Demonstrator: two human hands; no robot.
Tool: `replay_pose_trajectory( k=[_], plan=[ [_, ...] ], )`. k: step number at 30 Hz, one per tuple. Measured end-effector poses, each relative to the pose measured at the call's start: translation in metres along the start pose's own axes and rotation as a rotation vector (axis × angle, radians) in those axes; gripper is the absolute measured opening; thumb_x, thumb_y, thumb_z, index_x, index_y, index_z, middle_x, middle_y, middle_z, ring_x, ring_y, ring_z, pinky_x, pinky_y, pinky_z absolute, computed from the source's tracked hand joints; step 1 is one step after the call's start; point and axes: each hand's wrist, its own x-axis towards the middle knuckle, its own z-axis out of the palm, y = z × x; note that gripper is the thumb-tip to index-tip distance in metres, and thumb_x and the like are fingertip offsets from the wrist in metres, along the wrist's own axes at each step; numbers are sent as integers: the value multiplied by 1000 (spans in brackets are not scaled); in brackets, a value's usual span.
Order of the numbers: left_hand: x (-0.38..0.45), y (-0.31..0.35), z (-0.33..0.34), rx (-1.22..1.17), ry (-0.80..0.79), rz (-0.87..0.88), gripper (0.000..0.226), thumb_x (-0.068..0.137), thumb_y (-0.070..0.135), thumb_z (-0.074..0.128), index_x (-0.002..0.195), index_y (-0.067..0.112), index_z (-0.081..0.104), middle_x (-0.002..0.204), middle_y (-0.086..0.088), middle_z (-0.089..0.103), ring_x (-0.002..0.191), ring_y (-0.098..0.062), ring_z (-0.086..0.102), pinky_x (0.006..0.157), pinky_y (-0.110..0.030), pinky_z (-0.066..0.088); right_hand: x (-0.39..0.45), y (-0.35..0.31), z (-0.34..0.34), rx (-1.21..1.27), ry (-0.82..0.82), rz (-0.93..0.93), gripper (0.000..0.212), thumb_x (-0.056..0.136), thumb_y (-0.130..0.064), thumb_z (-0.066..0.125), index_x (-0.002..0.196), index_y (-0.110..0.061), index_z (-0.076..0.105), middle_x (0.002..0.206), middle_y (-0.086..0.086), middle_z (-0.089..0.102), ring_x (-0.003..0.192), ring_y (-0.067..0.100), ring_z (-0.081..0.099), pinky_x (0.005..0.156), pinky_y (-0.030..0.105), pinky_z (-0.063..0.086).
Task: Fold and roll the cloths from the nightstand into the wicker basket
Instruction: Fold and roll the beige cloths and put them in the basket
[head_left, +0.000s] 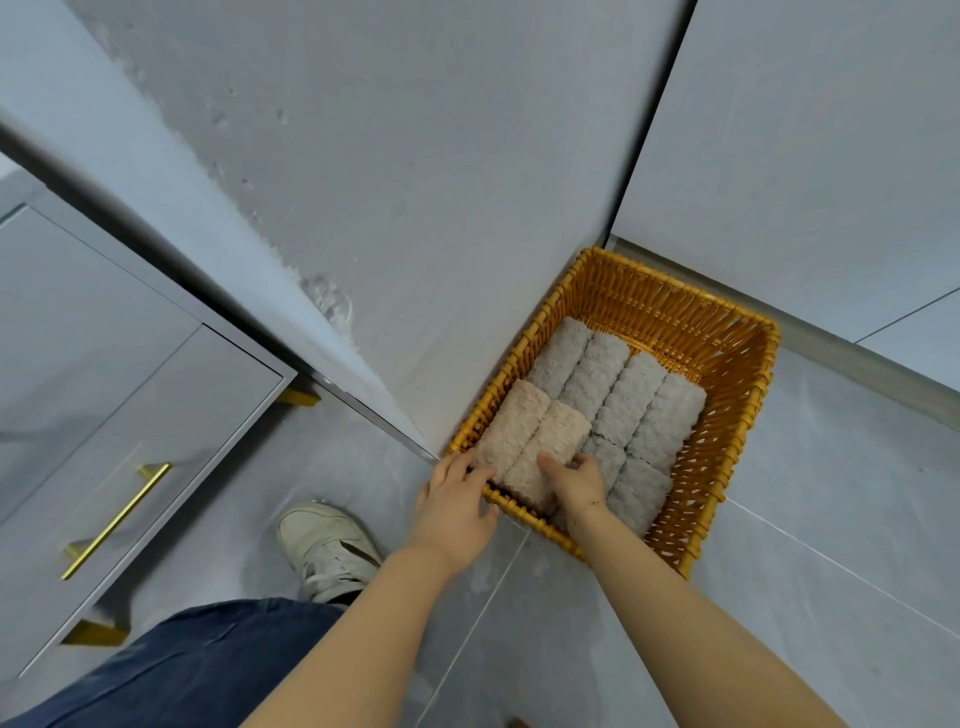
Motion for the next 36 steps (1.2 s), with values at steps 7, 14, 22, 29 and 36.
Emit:
replay_pose_trajectory(
  k=[7, 14, 22, 29, 36],
  plan=[
    [-9, 10, -17, -164, 20, 3, 45, 98, 22, 50, 142, 17, 43, 147, -4, 41, 133, -19, 36, 110, -26, 29, -37, -15, -24, -73, -7, -136, 58, 88, -20, 69, 138, -10, 42, 134, 12, 50, 117, 23, 52, 94, 32, 45],
    [-46, 33, -70, -415, 108, -4, 32, 97, 19, 53, 128, 16, 57, 126, 1, 61, 108, -8, 54, 83, -8, 34, -121, -52, -40, -216, -249, -465, 23, 91, -17, 64, 114, -21, 61, 109, -1, 65, 102, 9, 60, 79, 17, 46],
    [-150, 22, -147, -567, 416, 20, 19, 95, 20, 56, 111, 25, 64, 105, 12, 65, 97, -2, 60, 75, -7, 43, -235, -111, -13, -351, -464, -795, 24, 93, -18, 60, 116, -25, 61, 104, -6, 67, 97, 5, 62, 81, 12, 48],
    [-239, -28, -210, -685, 697, 25, 16, 93, 16, 58, 101, 29, 65, 98, 16, 66, 89, 0, 60, 70, -4, 43, -331, -150, 55, -455, -655, -1018, 23, 92, -17, 59, 113, -26, 63, 103, -5, 68, 96, 13, 64, 86, 26, 52],
    [-302, -112, -273, -653, 951, -27, 18, 92, 12, 58, 101, 26, 65, 101, 14, 67, 92, -2, 61, 70, -3, 42, -399, -170, 156, -529, -791, -1194, 25, 91, -12, 58, 113, -23, 63, 101, -5, 69, 93, 10, 62, 84, 24, 51]
  ],
)
